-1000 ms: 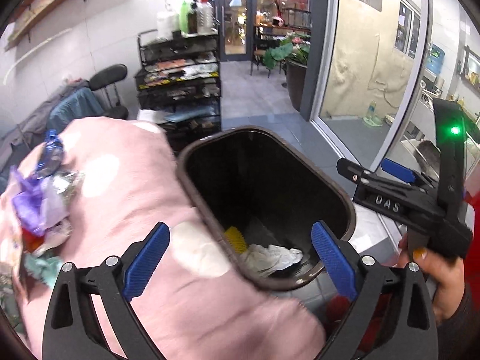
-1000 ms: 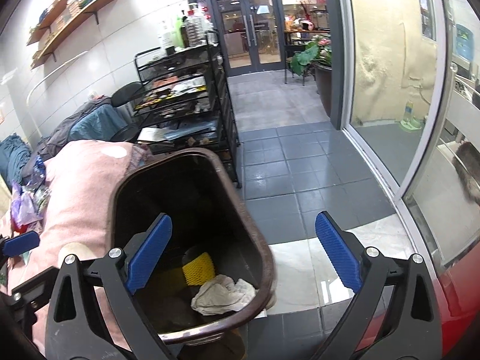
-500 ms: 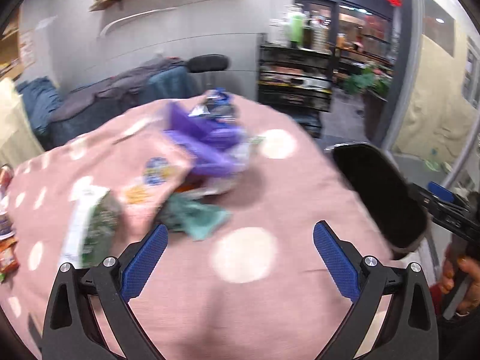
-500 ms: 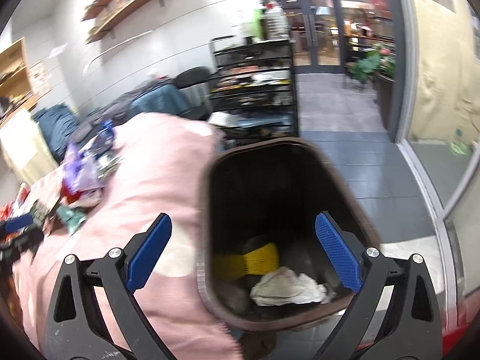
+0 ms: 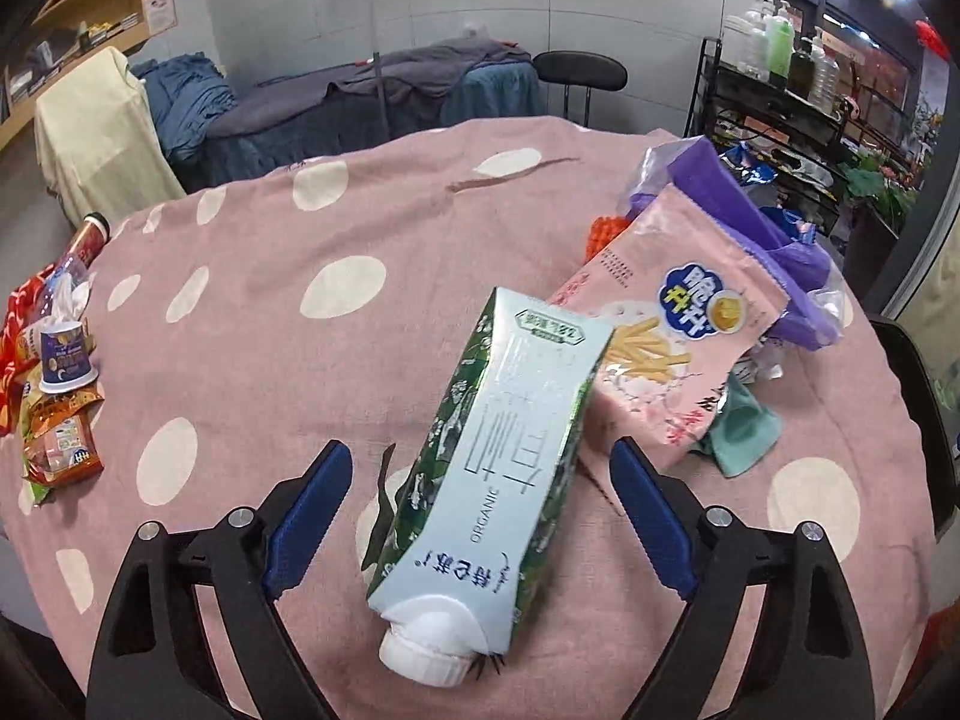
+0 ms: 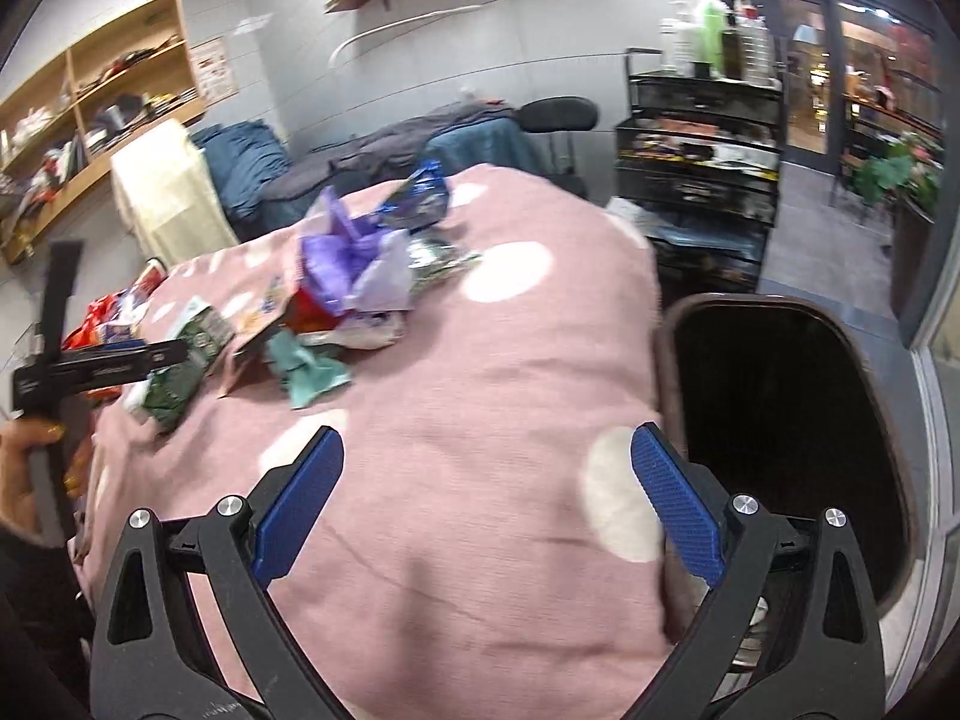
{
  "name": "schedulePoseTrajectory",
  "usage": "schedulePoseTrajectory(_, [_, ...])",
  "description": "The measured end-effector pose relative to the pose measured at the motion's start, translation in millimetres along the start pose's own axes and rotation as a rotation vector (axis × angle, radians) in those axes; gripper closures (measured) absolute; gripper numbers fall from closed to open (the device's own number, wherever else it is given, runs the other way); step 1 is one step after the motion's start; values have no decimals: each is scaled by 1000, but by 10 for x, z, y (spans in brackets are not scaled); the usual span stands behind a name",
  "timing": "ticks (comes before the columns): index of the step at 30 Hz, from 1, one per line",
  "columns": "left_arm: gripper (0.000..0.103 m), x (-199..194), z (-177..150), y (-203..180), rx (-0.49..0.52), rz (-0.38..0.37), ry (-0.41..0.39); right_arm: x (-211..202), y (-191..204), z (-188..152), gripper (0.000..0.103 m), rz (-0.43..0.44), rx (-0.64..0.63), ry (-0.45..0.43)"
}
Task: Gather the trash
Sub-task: 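Grasp the green-and-white milk carton with the left tool, then grasp the pink snack bag edge with the right tool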
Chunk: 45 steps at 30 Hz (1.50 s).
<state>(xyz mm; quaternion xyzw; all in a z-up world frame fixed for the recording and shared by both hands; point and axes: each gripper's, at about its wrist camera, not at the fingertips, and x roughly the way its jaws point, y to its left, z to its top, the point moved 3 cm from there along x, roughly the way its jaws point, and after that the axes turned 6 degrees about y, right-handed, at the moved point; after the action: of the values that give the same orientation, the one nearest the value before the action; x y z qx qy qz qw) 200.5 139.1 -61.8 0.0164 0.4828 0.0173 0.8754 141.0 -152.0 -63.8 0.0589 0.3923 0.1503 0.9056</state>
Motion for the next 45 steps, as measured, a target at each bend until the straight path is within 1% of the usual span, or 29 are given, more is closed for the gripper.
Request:
schedulePoseTrajectory(2, [30,107,2,14,-15,-12,25,53,153,63,8,54,-21,15])
schedulePoseTrajectory(3, [36,152,-5,36,-27,-24,33,80,205,89,8,76,-26,21])
schedulePoseTrajectory(4, [40,187,-23,52,-42,-29,40,114,276,123,8,104,-32,29])
schedulePoseTrajectory(5, [48,225,-38,69,-59,-36,48,149,356,159,8,127,-39,32])
schedulePoseTrajectory(6, [53,246,-49,81,-67,-42,50,176,417,183,8,140,-47,33])
schedulePoseTrajectory(7, [53,260,-69,88,-78,-49,49,247,534,238,8,173,-63,42])
schedulePoseTrajectory(9, [53,239,-79,82,-96,-59,40,322,640,295,8,211,-72,58])
schedulePoseTrajectory(10, [53,219,-80,82,-102,-61,32,411,758,367,8,252,-77,71])
schedulePoseTrajectory(12, [53,171,-89,97,-124,-66,12,510,862,455,8,290,-82,90])
schedulePoseTrajectory(14, [53,109,-107,126,-148,-71,-10,672,1006,567,13,338,-74,128])
schedulePoseTrajectory(15, [53,91,-109,143,-158,-73,-19,733,1061,601,19,355,-75,141])
schedulePoseTrajectory(17, [53,12,-125,171,-183,-86,-44,897,1173,686,23,384,-71,167])
schedulePoseTrajectory(20, [53,-103,-157,164,-209,-108,-71,1170,1226,768,31,367,-29,215])
schedulePoseTrajectory(21, [53,-118,-163,164,-212,-111,-77,1270,1239,789,36,374,-9,240])
schedulePoseTrajectory(22, [53,-148,-177,151,-214,-115,-84,1334,1232,806,42,380,7,257])
schedulePoseTrajectory(23, [53,-160,-184,138,-215,-120,-88,1456,1251,823,45,398,40,287])
schedulePoseTrajectory(25, [53,-156,-189,116,-213,-126,-92,1575,1266,848,53,387,61,297])
schedulePoseTrajectory(27, [53,-152,-199,86,-205,-132,-92,1646,1299,852,60,377,60,299])
schedulePoseTrajectory(29, [53,-156,-217,70,-205,-135,-94,1685,1297,858,63,360,64,297])
schedulePoseTrajectory(31, [53,-161,-236,60,-206,-143,-97,1705,1331,881,75,371,54,285])
schedulePoseTrajectory(33, [53,-172,-252,35,-207,-144,-101,1765,1324,937,81,383,48,269])
schedulePoseTrajectory(34, [53,-184,-259,23,-209,-146,-103,1763,1338,949,90,396,46,263])
schedulePoseTrajectory(36, [53,-224,-278,6,-211,-151,-110,1748,1331,974,99,420,38,252])
schedulePoseTrajectory(38, [53,-278,-303,-9,-211,-149,-119,1655,1355,981,100,439,11,221])
schedulePoseTrajectory(40, [53,-322,-331,-37,-209,-143,-125,1468,1424,979,101,441,-29,173])
schedulePoseTrajectory(45, [53,-526,-398,-132,-199,-141,-158,1010,1408,953,101,495,-49,102])
